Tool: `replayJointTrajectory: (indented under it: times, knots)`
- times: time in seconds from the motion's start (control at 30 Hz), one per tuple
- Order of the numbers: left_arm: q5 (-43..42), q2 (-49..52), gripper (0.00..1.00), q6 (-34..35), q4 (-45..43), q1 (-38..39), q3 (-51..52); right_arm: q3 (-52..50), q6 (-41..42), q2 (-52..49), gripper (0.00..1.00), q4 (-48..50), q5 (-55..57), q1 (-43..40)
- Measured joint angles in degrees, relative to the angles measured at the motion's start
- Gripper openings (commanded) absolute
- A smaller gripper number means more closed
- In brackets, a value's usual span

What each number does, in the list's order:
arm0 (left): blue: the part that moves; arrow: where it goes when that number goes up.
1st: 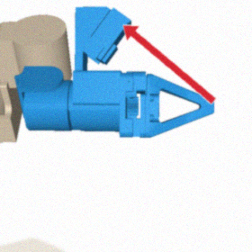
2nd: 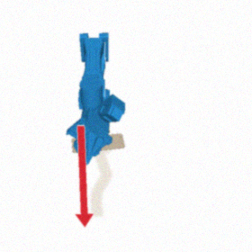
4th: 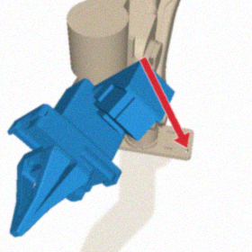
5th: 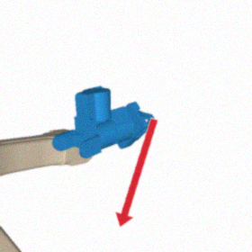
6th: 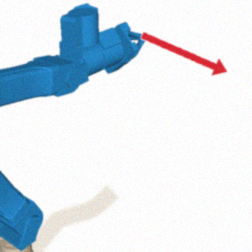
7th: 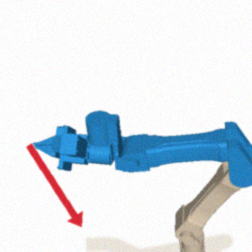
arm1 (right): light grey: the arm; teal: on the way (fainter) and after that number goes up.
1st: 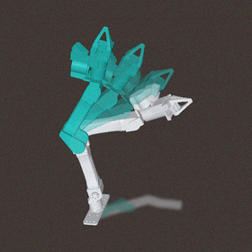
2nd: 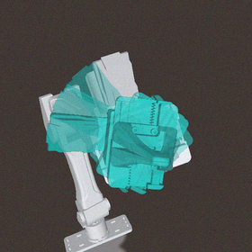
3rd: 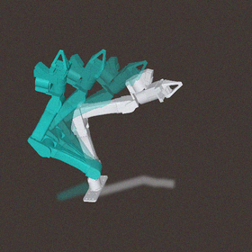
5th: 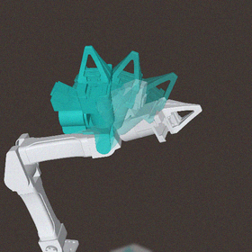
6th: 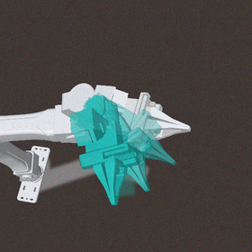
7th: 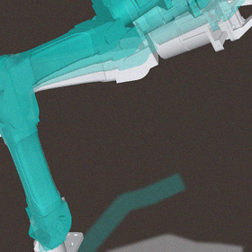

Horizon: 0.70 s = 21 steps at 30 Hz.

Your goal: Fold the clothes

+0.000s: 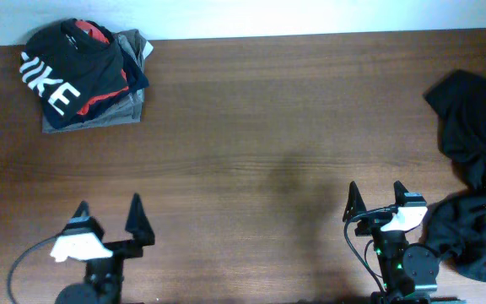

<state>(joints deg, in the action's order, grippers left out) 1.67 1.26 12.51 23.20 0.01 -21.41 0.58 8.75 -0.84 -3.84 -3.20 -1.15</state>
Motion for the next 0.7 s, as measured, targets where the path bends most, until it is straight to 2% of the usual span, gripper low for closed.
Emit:
replayJointTrajectory:
  times: [0.4,0.5,0.7]
  knots:
    - [-2.38,-0.17,0.99,-5.20,-24.68,-0.44,16.98,0.00,0.00,0.04,0.99,-0.02,0.00,0.00]
    - [-2.38,-0.35,0.99,-6.34,-26.12,-0.94,19.15,0.00,-0.02,0.04,0.99,-0.02,0.00,0.00]
    - [-2.58,-0.42,0.99,-10.47,-22.14,-1.97,20.50,0.00,-0.02,0.04,0.99,0.00,-0.02,0.00]
